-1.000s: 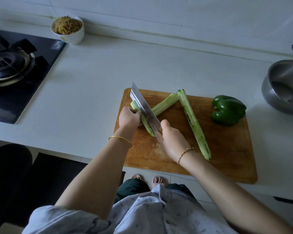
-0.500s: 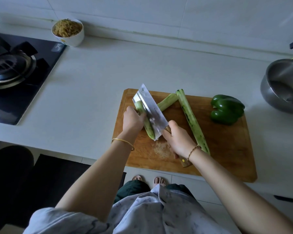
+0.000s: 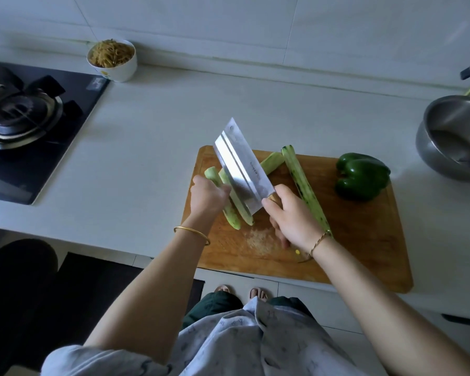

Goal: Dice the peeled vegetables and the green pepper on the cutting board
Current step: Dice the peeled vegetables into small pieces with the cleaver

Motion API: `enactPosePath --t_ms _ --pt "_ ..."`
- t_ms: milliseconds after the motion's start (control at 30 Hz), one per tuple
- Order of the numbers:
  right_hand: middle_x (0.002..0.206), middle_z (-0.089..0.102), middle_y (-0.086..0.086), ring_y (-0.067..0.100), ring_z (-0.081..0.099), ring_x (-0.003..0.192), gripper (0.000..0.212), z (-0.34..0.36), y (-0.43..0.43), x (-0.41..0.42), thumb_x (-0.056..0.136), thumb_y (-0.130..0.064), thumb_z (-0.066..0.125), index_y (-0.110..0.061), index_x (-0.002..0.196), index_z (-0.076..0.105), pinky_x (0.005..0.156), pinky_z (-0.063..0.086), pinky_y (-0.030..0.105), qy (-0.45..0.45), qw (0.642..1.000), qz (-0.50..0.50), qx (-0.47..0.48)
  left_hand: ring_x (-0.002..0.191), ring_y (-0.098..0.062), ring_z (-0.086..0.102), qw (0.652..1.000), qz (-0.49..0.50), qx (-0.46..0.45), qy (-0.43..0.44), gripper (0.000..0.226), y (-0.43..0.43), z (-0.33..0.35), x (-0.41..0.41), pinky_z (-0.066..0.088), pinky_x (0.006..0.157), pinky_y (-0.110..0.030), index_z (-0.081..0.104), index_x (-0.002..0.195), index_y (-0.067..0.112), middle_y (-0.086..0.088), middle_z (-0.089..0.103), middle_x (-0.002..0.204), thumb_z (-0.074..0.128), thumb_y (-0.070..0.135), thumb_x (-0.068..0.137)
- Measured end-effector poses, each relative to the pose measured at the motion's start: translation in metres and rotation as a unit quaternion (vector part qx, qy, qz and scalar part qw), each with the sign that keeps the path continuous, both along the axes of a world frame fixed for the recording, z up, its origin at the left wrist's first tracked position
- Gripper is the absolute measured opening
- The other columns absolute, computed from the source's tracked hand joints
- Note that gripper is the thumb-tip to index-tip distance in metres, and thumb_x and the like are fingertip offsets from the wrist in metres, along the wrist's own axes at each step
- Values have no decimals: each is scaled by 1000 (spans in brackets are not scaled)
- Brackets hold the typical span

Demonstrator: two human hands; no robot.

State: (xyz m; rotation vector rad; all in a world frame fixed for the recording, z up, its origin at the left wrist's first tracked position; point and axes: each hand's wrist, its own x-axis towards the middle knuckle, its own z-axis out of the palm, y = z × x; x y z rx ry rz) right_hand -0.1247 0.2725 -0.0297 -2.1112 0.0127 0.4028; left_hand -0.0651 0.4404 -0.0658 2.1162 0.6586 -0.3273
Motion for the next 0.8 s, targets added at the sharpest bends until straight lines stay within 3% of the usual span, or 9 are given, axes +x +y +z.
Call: enactPosePath --t_ms 100,233,400,533,800 --pt "61 46 3 9 38 32 18 6 -3 3 101 -27 44 -14 88 41 33 37 22 7 1000 -7 12 103 -37 55 996 -47 71 -15 56 5 -2 -5 43 74 -35 35 126 -2 -20 46 123 64 24 87" --pt "61 46 3 10 40 34 20 8 -7 4 100 -29 45 -9 96 44 34 42 24 5 1000 -16 1 106 -41 52 990 -80 117 -21 43 4 -5 -9 45 79 -41 36 121 -1 -20 43 120 59 15 87" --pt "62 46 5 10 41 35 18 6 -10 4 100 -30 45 -12 97 44 35 42 24 5 999 -48 15 116 -31 45 970 -101 210 -68 54 -12 -2 -9 42 89 -38 40 125 5 -12 46 126 55 45 91" --pt "62 47 6 10 41 34 22 4 -8 4 100 -29 45 -8 95 44 33 42 24 -2 998 -55 10 117 -32 45 966 -128 220 -43 63 -19 -9 -10 44 90 -40 43 125 6 -13 47 126 57 53 86" --pt "63 47 6 9 40 33 21 0 1 6 100 -28 45 -11 89 40 33 40 24 8 999 -45 18 105 -29 48 980 -115 160 -38 31 -1 -6 -9 45 76 -35 53 106 10 -11 48 115 58 35 88"
